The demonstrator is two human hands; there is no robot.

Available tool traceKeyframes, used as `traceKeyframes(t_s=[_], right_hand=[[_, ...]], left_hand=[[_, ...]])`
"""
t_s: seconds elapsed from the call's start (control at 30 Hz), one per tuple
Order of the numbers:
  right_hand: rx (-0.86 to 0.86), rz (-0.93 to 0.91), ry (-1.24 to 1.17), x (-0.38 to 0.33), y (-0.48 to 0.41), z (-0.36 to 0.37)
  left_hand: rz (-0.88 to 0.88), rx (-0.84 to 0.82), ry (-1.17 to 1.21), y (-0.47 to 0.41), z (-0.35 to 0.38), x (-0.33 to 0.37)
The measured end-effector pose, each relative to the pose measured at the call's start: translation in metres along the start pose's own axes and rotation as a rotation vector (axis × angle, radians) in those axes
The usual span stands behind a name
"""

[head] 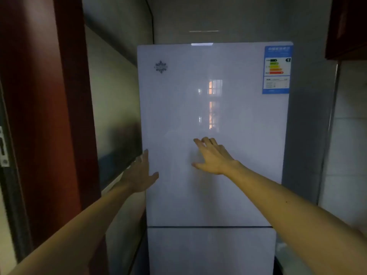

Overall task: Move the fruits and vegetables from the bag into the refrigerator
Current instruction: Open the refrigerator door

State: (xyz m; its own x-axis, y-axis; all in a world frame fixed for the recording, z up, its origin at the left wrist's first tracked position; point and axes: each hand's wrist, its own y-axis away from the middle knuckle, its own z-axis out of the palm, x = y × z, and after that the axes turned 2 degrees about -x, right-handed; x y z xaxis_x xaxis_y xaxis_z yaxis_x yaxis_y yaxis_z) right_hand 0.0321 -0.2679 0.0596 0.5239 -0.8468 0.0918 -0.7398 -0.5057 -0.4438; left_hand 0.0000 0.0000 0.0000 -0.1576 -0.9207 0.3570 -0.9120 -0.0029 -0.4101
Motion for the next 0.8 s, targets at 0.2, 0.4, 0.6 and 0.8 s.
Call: traceKeyframes(t_s=[0.2, 0.4, 0.6, 0.8], right_hand=[[0.121, -0.114, 0.034, 0.009, -0.041, 0.006], [0.284, -0.242, 0.164, 0.016, -0.083, 0.017], [0.481, -0.328, 0.300, 0.023, -0.120, 0.022], [0.552, -0.303, 0.361, 0.029, -0.147, 0.038]], left_hand=[[-0.053, 0.132, 0.143, -0.025, 0.013, 0.008], [-0.098, 0.258, 0.267, -0.056, 0.032, -0.009], [-0.005, 0.362, 0.357, -0.071, 0.040, -0.016], [0.005, 0.441, 0.431, -0.083, 0.054, -0.016]])
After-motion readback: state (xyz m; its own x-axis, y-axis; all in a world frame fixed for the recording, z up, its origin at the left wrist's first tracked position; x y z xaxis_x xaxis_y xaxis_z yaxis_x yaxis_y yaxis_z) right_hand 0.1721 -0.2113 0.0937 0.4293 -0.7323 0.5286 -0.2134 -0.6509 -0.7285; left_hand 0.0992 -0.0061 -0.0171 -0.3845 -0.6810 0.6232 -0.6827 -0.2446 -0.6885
